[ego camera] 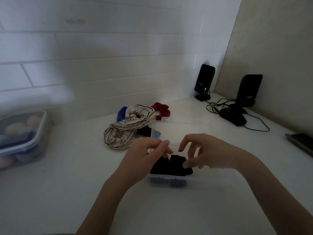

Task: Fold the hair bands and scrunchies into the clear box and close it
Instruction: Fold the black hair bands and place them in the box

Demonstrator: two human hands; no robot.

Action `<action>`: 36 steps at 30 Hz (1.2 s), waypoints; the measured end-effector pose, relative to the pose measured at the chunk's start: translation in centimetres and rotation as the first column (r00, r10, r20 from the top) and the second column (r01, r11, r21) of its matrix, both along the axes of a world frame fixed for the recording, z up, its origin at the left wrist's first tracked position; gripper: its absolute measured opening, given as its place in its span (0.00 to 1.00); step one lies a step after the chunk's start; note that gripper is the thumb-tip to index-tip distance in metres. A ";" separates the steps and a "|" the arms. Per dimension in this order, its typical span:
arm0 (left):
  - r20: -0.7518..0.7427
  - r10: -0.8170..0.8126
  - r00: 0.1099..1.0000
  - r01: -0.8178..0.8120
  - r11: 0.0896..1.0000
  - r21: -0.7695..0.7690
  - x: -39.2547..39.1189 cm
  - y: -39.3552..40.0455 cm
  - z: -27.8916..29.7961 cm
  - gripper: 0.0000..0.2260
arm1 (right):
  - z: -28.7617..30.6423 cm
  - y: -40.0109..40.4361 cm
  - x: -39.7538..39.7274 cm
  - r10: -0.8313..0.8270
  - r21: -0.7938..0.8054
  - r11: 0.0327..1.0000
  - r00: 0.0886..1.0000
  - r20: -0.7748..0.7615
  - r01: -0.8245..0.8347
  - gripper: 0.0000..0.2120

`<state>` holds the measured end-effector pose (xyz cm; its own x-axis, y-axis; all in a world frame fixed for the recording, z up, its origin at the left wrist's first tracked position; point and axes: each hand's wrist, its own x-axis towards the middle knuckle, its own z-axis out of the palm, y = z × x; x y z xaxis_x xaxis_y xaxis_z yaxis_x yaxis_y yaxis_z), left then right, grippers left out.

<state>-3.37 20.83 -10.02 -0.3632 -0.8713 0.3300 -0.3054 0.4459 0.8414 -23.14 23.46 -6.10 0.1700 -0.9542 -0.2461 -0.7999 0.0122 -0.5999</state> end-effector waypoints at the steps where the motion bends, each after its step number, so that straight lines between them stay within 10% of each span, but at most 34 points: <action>1: 0.012 -0.004 1.000 0.004 1.000 0.000 -0.1 0.0 0.0 0.12 | -0.3 0.1 0.4 0.017 -0.019 1.000 0.997 -0.074 -0.018 0.18; 6: 0.050 -0.015 0.999 0.015 1.000 -0.011 -0.6 0.1 -0.2 0.11 | -1.2 0.2 2.5 0.037 -0.127 0.986 0.887 -0.461 -0.107 0.21; 15: 0.235 -0.052 0.971 0.086 0.987 -0.137 -1.2 0.2 -2.1 0.17 | -1.5 -0.3 4.3 0.032 -0.187 0.959 0.741 -0.671 -0.211 0.13; 26: 0.204 -0.068 0.977 0.085 0.994 -0.073 -0.7 0.6 -1.0 0.12 | -1.4 1.2 1.3 -0.047 -0.233 0.972 0.991 -0.127 0.017 0.18; 30: 0.439 -0.146 0.886 0.154 0.988 0.019 -0.7 0.7 0.0 0.30 | -0.7 1.4 0.6 -0.063 -0.193 0.973 0.952 0.300 0.125 0.20; 36: 0.371 -0.084 0.925 0.111 0.992 -0.052 -1.8 0.7 -0.4 0.14 | -1.1 1.4 0.5 0.001 -0.202 0.975 0.901 0.433 0.096 0.20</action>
<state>-5.18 21.57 -10.41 -0.5531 -0.8045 0.2165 -0.5390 0.5438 0.6433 -22.64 24.85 -7.22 0.1657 -0.9849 0.0501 -0.4664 -0.1230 -0.8760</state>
